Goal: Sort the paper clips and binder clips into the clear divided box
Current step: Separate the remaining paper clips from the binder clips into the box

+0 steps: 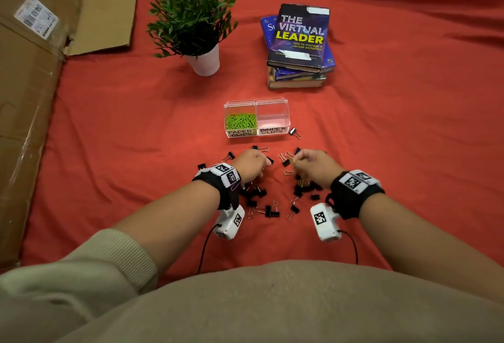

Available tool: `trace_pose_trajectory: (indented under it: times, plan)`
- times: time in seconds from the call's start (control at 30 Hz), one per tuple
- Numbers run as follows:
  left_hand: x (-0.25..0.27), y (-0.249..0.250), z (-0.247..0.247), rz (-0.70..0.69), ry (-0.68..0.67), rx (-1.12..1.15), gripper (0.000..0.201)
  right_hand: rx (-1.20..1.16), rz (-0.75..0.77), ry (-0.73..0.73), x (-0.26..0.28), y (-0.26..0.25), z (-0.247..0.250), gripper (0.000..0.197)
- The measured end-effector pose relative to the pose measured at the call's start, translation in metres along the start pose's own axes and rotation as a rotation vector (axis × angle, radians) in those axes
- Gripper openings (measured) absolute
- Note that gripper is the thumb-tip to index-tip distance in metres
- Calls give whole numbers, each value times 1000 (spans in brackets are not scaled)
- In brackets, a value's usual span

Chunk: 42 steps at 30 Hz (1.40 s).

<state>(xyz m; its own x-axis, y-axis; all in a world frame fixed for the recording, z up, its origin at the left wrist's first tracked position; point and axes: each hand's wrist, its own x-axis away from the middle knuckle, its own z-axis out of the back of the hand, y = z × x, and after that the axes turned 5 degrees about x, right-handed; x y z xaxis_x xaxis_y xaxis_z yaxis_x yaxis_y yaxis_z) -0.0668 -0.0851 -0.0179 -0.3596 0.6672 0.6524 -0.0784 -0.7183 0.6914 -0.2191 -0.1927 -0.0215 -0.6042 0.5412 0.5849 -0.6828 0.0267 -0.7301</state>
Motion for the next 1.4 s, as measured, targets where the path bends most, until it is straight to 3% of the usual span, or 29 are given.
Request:
trace_pose_trajectory:
  times: [0.13, 0.23, 0.4, 0.53, 0.67, 0.9, 1.03, 1.2, 1.27, 1.4]
  plan:
    - [-4, 15, -9, 49, -38, 126, 25, -391, -51, -16, 3, 5, 33, 20]
    - [-10, 23, -25, 22, -68, 130, 28, -465, -103, -52, 8, 12, 46, 22]
    - [-14, 26, -50, -119, -16, -187, 44, -138, -155, 68, 11, 27, 47, 14]
    - [-16, 19, -62, -187, 35, -414, 27, 334, -94, 161, 9, 39, 45, 15]
    - [-16, 15, -68, -236, 36, -536, 20, 640, -45, 173, 10, 41, 32, 12]
    - [-16, 11, -51, -194, 57, -539, 13, 773, -39, 203, 5, 41, 30, 20]
    - [-17, 14, -54, -275, 53, -577, 9, 804, -49, 208, -1, 40, 21, 22]
    - [-23, 21, -75, -346, 52, -723, 25, 764, -76, 156, -3, 37, 20, 10]
    - [-26, 22, -80, -328, 52, -796, 25, 697, -84, 99, -2, 38, 24, 23]
    - [-30, 22, -79, -302, 50, -856, 22, 266, -101, 167, 4, 42, 40, 20]
